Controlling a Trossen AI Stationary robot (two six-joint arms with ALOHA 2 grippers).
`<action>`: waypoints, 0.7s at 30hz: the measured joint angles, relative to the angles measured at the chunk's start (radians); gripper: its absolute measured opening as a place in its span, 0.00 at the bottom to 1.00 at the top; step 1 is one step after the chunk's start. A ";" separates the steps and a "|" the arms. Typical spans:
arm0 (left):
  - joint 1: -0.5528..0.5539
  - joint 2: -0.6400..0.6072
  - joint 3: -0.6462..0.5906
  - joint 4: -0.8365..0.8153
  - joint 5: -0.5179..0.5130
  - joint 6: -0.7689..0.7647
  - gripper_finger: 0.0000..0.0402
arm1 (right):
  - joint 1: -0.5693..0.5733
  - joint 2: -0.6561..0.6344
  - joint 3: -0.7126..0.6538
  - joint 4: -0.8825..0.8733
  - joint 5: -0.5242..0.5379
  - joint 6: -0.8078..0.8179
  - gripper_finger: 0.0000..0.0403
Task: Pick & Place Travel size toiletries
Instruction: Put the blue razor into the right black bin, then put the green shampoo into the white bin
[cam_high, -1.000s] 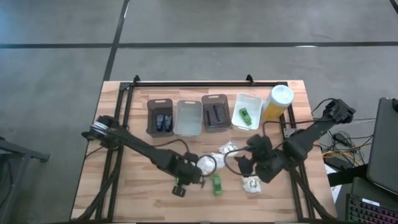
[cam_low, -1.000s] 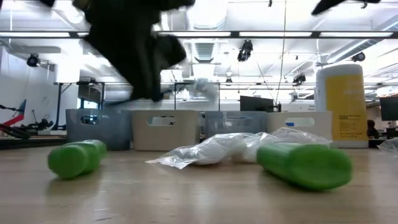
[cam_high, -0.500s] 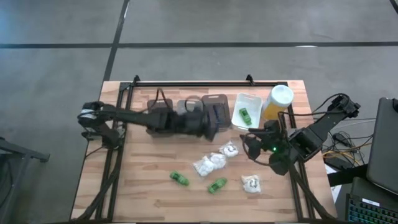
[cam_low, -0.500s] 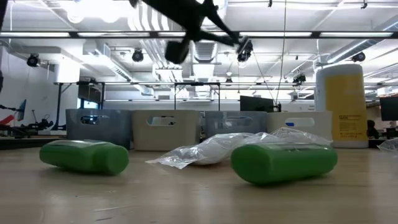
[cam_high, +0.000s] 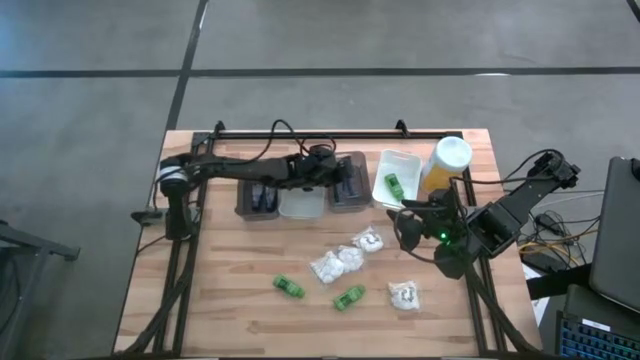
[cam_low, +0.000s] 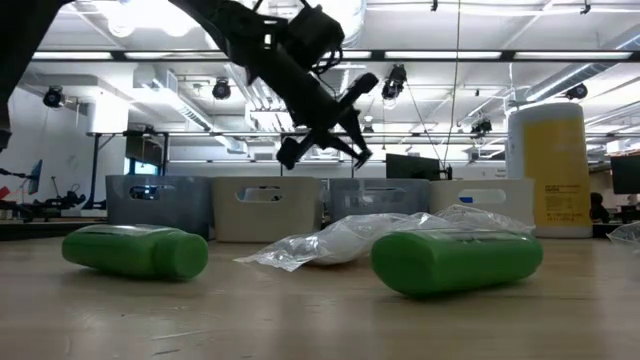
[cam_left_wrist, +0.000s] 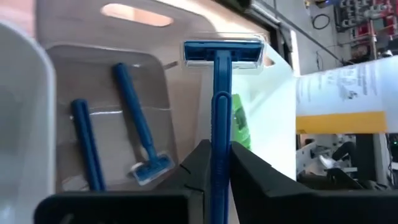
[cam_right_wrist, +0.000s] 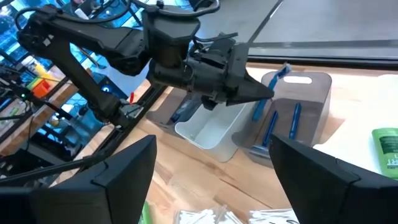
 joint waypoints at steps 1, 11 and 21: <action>-0.001 0.007 0.008 0.000 -0.013 0.010 0.13 | 0.000 0.000 -0.001 0.000 0.000 0.008 0.76; 0.004 0.043 0.031 -0.043 -0.024 0.044 0.39 | -0.004 0.000 -0.003 -0.028 0.000 0.062 0.80; -0.056 -0.097 0.029 -0.082 0.437 0.615 0.47 | -0.004 0.009 -0.003 -0.023 -0.041 0.043 0.84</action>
